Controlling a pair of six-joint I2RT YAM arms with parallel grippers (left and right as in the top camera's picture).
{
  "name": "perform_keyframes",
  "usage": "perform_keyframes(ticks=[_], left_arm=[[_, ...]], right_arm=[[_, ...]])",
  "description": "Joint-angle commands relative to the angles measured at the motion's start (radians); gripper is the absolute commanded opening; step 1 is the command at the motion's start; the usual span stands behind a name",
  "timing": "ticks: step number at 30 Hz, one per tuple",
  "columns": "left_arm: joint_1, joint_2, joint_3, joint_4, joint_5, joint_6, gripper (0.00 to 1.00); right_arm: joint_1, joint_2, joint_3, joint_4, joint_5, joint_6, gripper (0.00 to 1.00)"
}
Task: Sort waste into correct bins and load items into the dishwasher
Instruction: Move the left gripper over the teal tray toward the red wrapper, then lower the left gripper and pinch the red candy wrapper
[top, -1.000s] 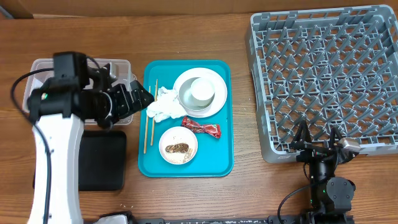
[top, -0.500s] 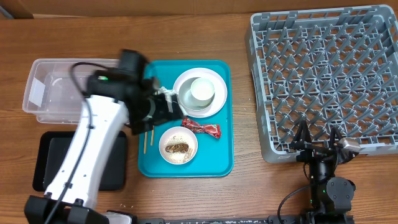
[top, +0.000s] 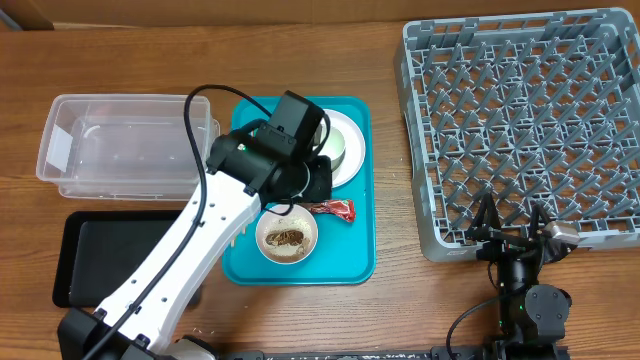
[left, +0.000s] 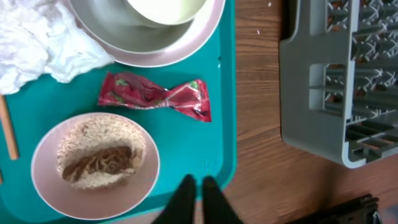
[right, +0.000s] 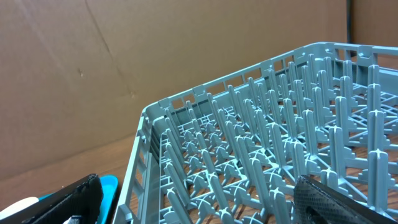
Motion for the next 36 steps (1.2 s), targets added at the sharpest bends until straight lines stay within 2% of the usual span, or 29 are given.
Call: perform_keyframes(ticks=[1, 12, 15, 17, 22, 24, 28, 36], left_arm=[[-0.045, -0.008, 0.018, -0.001, -0.003, -0.066, 0.04], [-0.231, 0.0, -0.012, 0.001, -0.251, -0.282, 0.05], [-0.267, 0.009, -0.039, 0.003, -0.335, -0.379, 0.18], [-0.28, 0.016, -0.062, 0.01, -0.372, -0.425, 0.37], [-0.277, 0.062, -0.09, 0.018, -0.419, -0.527, 0.46], [-0.277, 0.087, -0.09, 0.03, -0.463, -0.572, 0.43], [-0.277, 0.151, -0.09, 0.08, -0.508, -0.65, 0.47], [-0.259, 0.277, -0.09, 0.187, -0.519, -0.664, 0.44]], right_arm=[[-0.003, -0.011, -0.01, 0.005, 0.01, -0.006, 1.0], [-0.003, -0.011, -0.01, 0.005, 0.01, -0.007, 1.0], [-0.003, -0.011, -0.01, 0.005, 0.01, -0.006, 1.0], [-0.003, -0.011, -0.01, 0.005, 0.01, -0.007, 1.0], [-0.003, -0.011, -0.01, 0.005, 0.01, -0.006, 1.0], [-0.003, -0.011, -0.01, 0.005, 0.01, -0.007, 1.0], [-0.003, -0.011, -0.01, 0.005, 0.01, -0.006, 1.0], [-0.003, -0.011, -0.01, 0.005, 0.01, -0.007, 1.0]])
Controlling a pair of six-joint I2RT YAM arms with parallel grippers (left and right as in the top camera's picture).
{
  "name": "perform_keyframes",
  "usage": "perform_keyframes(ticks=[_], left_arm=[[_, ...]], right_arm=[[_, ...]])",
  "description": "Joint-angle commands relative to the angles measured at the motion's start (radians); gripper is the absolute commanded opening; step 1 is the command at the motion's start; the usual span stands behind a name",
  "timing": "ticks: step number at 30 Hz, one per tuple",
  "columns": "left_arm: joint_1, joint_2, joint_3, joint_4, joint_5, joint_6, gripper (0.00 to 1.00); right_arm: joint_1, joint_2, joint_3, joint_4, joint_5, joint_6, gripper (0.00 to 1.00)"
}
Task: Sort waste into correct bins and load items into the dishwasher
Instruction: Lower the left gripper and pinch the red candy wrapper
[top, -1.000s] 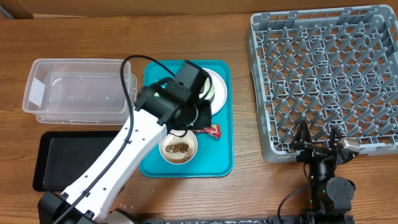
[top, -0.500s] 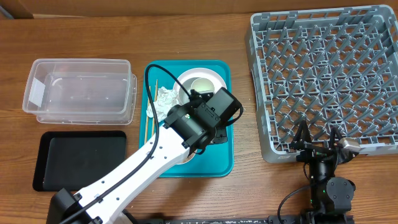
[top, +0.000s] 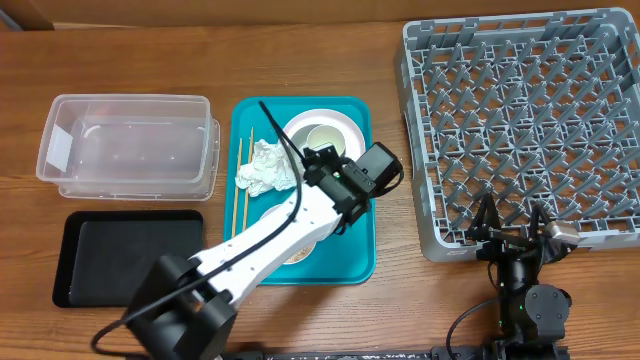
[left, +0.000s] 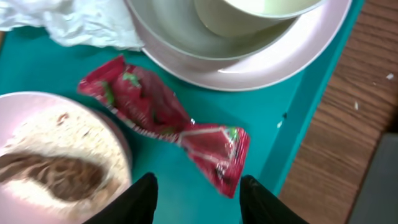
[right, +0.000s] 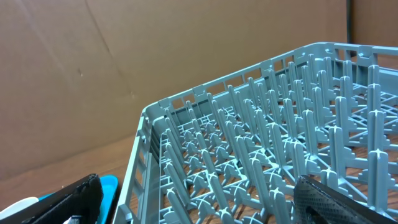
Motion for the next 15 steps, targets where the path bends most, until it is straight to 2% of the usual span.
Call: perform_keyframes(ticks=[1, 15], left_arm=[[0.019, 0.047, -0.003, 0.021, -0.039, -0.038, 0.44], [0.032, 0.111, -0.003, 0.024, -0.063, -0.058, 0.48]], right_arm=[[-0.003, -0.011, -0.01, 0.005, 0.01, -0.006, 1.0], [-0.003, -0.011, -0.01, 0.005, 0.01, -0.006, 1.0]])
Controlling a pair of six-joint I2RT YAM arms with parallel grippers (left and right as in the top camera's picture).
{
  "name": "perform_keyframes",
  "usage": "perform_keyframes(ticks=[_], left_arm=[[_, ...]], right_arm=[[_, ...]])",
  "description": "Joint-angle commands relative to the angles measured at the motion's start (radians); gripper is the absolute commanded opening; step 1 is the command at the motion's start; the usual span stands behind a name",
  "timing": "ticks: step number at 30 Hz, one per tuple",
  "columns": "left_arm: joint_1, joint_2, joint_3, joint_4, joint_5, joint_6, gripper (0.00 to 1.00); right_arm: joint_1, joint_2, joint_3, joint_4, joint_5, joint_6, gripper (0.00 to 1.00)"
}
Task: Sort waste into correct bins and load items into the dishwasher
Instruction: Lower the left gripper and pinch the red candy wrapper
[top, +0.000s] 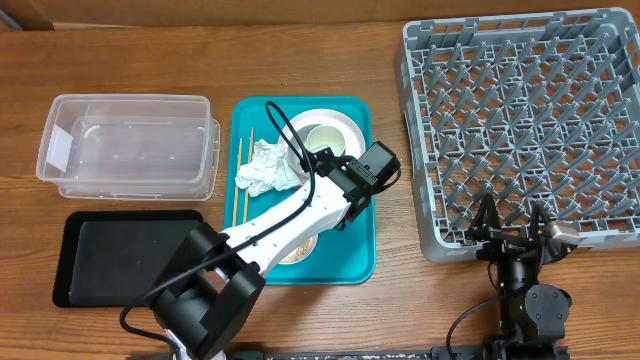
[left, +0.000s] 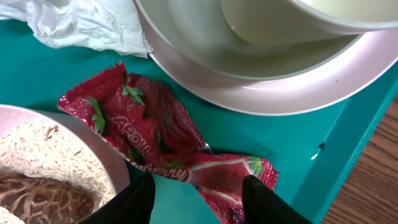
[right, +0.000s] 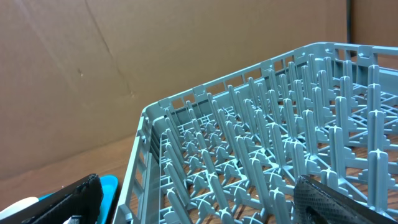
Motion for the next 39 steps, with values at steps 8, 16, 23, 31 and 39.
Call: perform_keyframes(ticks=[8, 16, 23, 31, 39], left_arm=[[0.004, 0.016, -0.006, -0.005, -0.042, -0.023, 0.46], [0.002, 0.016, -0.041, 0.016, -0.04, -0.057, 0.38], [0.002, 0.016, -0.059, 0.042, -0.04, -0.057, 0.41], [0.002, 0.016, -0.081, 0.075, -0.04, -0.057, 0.41], [0.004, 0.016, -0.083, 0.088, -0.04, -0.057, 0.31]], right_arm=[[-0.003, -0.011, -0.01, 0.005, 0.01, -0.007, 1.0], [-0.003, -0.011, -0.01, 0.005, 0.01, -0.007, 1.0], [-0.003, -0.011, -0.01, 0.005, 0.01, -0.006, 1.0], [-0.003, -0.011, -0.01, 0.005, 0.01, -0.006, 1.0], [-0.003, -0.011, -0.01, 0.005, 0.01, -0.006, 1.0]])
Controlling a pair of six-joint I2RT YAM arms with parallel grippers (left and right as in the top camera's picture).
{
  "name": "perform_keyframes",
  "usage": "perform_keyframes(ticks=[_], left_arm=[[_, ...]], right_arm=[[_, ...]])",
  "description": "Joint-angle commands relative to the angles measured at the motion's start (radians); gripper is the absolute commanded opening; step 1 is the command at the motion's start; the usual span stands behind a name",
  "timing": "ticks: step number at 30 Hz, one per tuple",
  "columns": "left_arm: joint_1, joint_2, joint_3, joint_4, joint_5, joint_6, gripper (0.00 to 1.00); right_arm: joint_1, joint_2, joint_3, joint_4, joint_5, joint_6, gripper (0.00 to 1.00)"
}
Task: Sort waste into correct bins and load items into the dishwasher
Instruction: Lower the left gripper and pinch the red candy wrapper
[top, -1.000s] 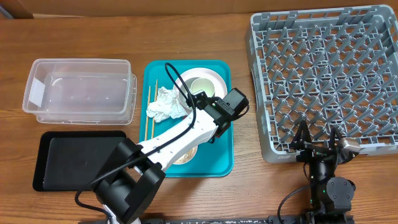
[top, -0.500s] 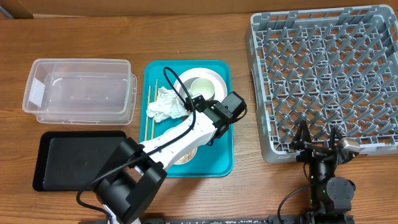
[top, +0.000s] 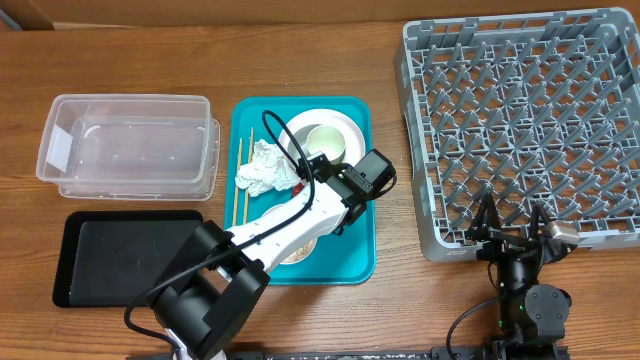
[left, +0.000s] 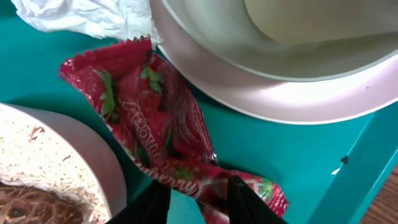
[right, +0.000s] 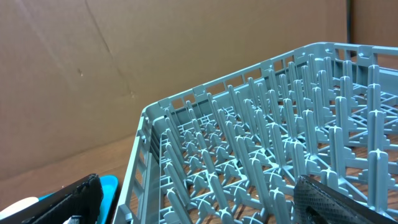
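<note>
A red strawberry-print wrapper (left: 161, 130) lies on the teal tray (top: 355, 255), between a pink bowl of rice (left: 43, 180) and a pink plate (left: 298, 102) that holds a pale bowl and cup. My left gripper (left: 196, 204) is open and low over the tray. Its black fingers (left: 152, 205) stand astride the wrapper's narrow twisted part, not pinching it. In the overhead view the left arm hides the wrapper. My right gripper (right: 199, 205) rests open at the near edge of the grey dish rack (top: 520, 120), holding nothing.
A crumpled white tissue (top: 265, 165) and wooden chopsticks (top: 240, 180) lie on the tray's left side. A clear plastic bin (top: 125, 140) stands at the left, with a black tray (top: 120, 255) in front of it.
My left gripper has come lower over the wrapper, and its fingers stand closer together around the twisted part. The right arm has not moved.
My left gripper was shut, high above the tray's front edge. Then it was open, nearer the wrapper. It was then lower still with the wrapper between its fingers, and now it straddles the twisted part with a narrower gap. The right gripper stayed open by the rack.
</note>
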Motion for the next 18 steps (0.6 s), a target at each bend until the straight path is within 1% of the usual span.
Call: perform_keyframes(ticks=[1, 3, 7, 16, 18], left_arm=[[0.004, 0.014, -0.006, 0.003, -0.029, -0.013, 0.31], [0.004, 0.014, -0.006, 0.003, -0.029, -0.013, 0.29], [0.004, 0.014, -0.006, 0.008, -0.029, -0.013, 0.21], [0.004, 0.014, -0.006, 0.01, -0.028, -0.013, 0.13], [0.004, 0.014, -0.006, 0.011, -0.028, -0.013, 0.13]], right_arm=[[-0.003, -0.011, -0.01, 0.005, 0.01, -0.006, 1.0], [-0.003, -0.011, -0.01, 0.005, 0.01, -0.006, 1.0], [-0.003, -0.011, -0.01, 0.005, 0.01, -0.006, 1.0], [-0.003, -0.011, -0.01, 0.005, 0.01, -0.006, 1.0], [-0.003, -0.011, -0.01, 0.005, 0.01, -0.006, 1.0]])
